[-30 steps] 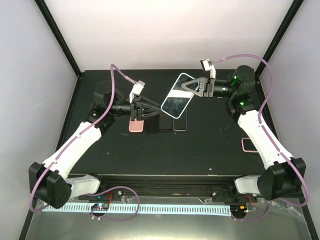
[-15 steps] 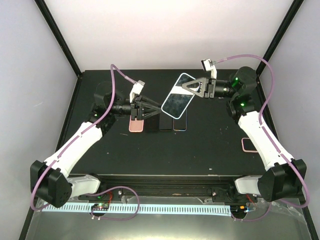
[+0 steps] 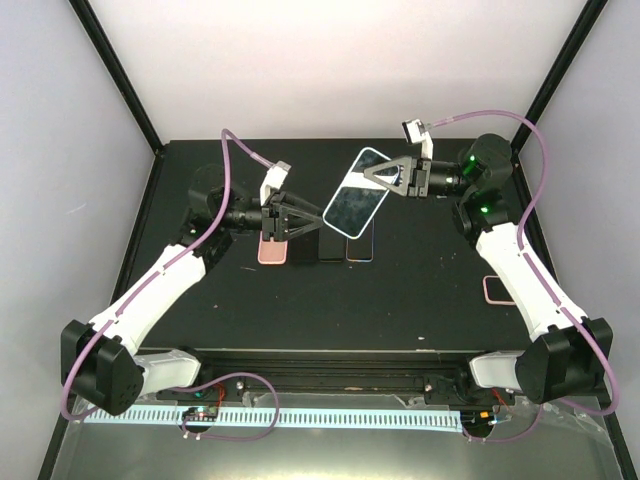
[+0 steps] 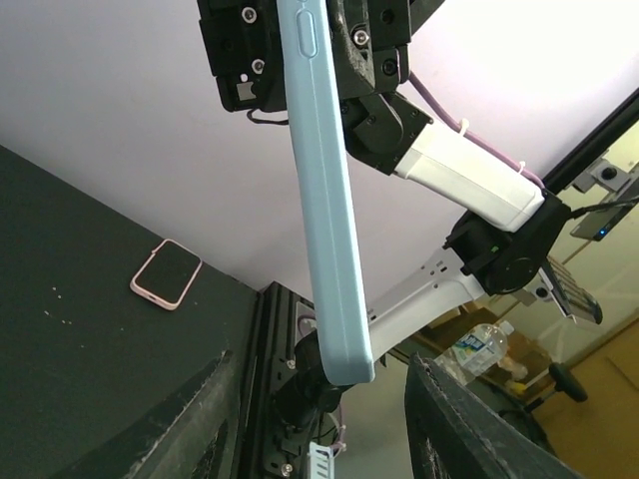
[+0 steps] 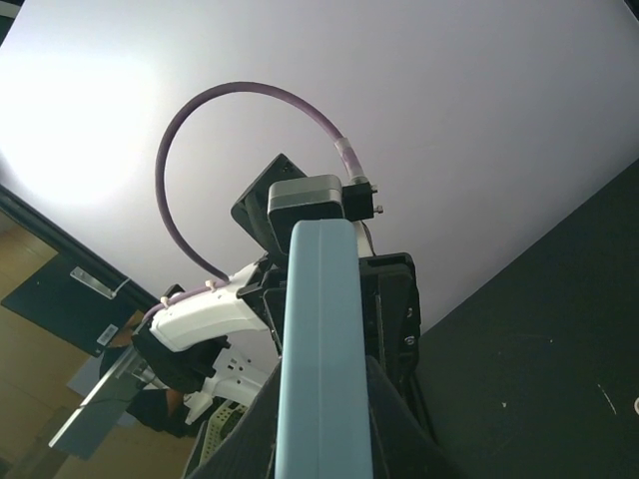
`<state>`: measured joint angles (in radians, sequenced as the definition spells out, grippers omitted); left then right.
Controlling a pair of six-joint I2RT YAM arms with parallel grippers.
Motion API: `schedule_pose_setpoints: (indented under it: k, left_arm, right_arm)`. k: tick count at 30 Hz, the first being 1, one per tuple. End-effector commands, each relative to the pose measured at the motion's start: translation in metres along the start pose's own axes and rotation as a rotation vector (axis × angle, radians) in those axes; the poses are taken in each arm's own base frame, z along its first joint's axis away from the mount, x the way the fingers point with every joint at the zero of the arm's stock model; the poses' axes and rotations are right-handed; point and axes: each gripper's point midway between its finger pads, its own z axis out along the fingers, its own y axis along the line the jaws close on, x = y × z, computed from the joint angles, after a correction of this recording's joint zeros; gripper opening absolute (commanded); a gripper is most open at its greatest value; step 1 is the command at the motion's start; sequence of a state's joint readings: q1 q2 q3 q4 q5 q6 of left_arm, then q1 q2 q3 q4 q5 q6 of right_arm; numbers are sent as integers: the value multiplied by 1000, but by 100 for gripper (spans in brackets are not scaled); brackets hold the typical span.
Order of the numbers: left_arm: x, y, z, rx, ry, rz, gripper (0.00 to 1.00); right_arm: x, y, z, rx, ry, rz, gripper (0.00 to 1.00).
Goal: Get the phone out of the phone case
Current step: Remove the phone case from the phone.
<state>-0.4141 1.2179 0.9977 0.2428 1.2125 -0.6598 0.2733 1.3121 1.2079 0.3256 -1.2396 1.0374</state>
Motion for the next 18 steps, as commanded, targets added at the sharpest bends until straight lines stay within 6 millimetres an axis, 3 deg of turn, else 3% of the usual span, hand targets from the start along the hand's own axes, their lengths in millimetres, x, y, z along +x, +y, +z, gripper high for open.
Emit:
schedule_pose_setpoints:
  k: [1, 5, 11, 18]
  left_arm:
    - [-5, -6, 1, 11, -9, 36, 47]
    - [-3, 0, 2, -22, -5, 39, 43]
    - [2, 22, 0, -112, -7, 27, 27]
    - [3, 38, -2, -165, -16, -3, 21]
  right_arm:
    - [-2, 16, -1, -15, -14, -63, 1]
    - [-1, 17, 1, -16, -11, -64, 1]
    - [-2, 24, 0, -39, -7, -57, 1]
    - [2, 35, 2, -80, 2, -61, 1]
